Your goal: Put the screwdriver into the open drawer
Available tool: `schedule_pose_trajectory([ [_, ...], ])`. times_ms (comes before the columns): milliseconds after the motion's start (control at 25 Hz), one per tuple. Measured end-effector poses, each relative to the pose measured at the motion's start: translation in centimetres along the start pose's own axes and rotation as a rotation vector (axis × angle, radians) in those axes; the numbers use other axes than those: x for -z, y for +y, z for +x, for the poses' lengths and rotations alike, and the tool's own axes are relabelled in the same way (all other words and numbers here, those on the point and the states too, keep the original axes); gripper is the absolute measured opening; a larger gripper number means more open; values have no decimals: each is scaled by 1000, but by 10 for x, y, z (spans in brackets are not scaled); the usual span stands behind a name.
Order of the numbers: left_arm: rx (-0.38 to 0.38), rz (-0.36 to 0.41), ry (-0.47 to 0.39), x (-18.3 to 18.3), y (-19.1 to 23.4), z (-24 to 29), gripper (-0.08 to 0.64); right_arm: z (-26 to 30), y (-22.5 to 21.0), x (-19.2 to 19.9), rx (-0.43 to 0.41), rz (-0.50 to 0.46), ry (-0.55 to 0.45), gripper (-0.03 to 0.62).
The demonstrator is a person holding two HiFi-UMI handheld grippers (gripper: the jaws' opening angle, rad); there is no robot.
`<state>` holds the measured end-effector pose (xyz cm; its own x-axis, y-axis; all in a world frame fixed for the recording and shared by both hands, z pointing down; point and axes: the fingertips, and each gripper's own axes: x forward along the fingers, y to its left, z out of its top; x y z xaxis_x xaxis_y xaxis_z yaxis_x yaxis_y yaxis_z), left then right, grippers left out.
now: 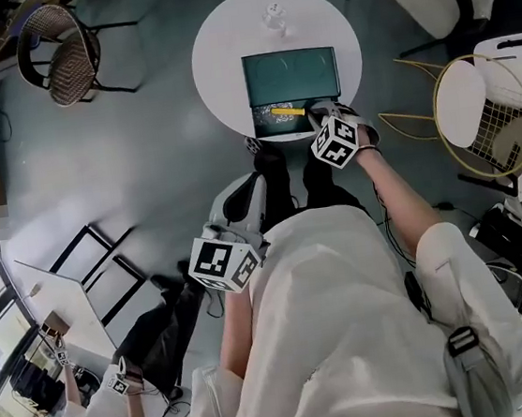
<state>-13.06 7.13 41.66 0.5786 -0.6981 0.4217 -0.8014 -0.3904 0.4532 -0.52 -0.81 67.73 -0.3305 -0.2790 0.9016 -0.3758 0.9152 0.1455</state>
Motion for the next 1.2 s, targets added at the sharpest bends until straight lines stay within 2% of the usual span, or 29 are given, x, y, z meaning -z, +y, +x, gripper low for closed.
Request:
schedule_pose_trajectory([
  [240, 18, 19, 1, 1, -13, 5, 12, -35, -3, -7, 10, 117, -120, 26],
  [560, 51, 37, 11, 1, -27, 15, 11, -98, -14, -24, 47, 414, -428, 8],
  [640, 62, 43, 14, 1, -33, 19, 12, -109, -18, -19, 59, 491, -471, 8],
  [880, 74, 51, 23, 2, -42, 27, 12, -116, -14, 2, 24, 629, -464, 8],
  [1200, 70, 54, 44, 2, -39, 28, 12, -71, 50, 16, -166, 771, -348, 8],
])
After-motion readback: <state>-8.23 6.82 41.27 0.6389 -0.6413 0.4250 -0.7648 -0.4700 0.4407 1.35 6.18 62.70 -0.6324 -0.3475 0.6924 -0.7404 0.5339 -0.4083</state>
